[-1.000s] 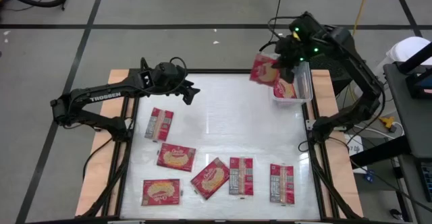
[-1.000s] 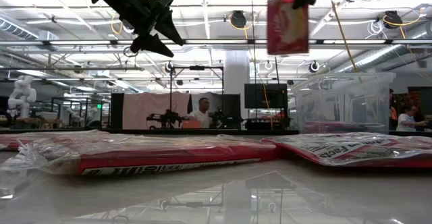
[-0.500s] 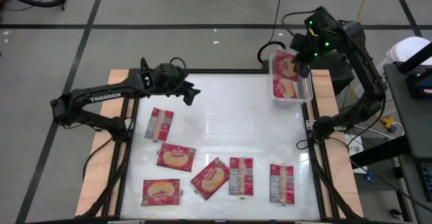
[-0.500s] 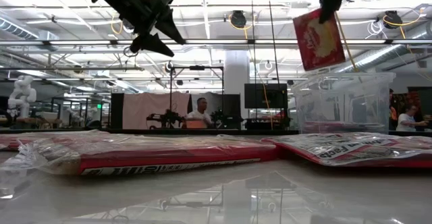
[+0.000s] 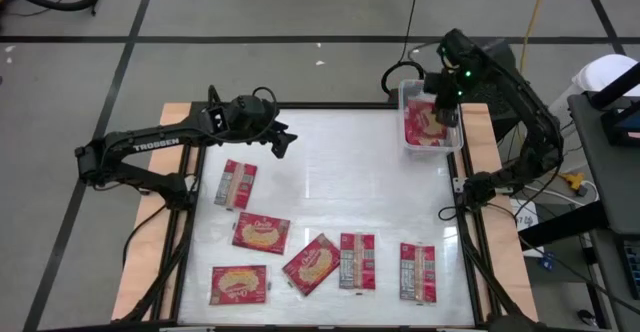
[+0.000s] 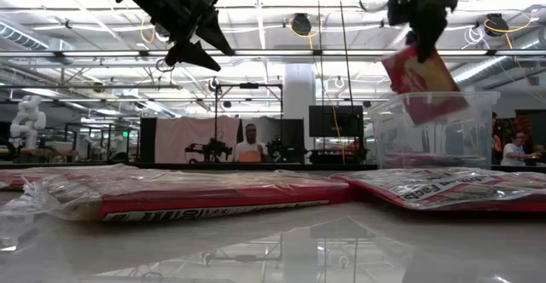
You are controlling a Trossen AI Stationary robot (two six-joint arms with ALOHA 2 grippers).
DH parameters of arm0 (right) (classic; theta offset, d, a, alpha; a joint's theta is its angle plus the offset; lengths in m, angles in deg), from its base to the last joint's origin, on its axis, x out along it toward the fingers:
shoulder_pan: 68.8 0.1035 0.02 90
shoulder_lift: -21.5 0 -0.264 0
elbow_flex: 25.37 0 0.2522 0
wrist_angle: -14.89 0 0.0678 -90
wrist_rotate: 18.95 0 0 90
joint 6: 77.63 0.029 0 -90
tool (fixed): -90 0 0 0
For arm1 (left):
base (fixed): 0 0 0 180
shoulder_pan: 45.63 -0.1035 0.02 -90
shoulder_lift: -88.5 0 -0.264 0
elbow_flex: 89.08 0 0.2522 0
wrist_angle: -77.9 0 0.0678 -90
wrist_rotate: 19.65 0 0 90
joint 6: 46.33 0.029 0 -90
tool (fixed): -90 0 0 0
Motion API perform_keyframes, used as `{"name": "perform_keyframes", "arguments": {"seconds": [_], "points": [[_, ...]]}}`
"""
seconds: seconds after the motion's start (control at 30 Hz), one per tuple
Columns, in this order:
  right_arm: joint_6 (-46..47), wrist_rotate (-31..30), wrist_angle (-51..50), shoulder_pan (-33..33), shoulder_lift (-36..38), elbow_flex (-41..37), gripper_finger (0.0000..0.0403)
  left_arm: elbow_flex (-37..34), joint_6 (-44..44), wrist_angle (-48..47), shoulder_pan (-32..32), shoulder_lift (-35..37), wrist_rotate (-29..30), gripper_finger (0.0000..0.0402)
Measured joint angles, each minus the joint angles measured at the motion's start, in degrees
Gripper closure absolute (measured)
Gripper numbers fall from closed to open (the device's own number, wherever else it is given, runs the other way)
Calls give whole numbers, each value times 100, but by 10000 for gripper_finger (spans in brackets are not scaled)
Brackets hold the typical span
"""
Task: Sort popcorn bags into baskets
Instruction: Put the red popcorn bag into the transparent container
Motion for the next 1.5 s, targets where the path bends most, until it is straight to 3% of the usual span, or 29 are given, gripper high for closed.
{"name": "perform_keyframes", "arguments": {"seconds": [0.3,0.57,0.8,0.87,1.17,1.3,1.5], "points": [[-428,134,304,-159,2,-1333,393,0,-2,-9,85,0,-1,149],[-409,-198,1124,-159,2,-1610,375,0,162,-15,79,0,-1,149],[-261,-344,2072,-163,4,-1628,327,0,240,-15,75,0,24,149],[-48,-373,2247,-163,4,-1628,306,0,229,-15,75,0,38,149],[1297,-1509,2867,-137,5,-1622,200,0,185,-12,75,0,45,149],[1919,-1289,2905,-31,161,-1517,181,2,-172,-201,75,0,86,149],[2525,-777,2968,497,710,-1497,185,-124,-1243,-1700,-26,-9,443,149]]}}
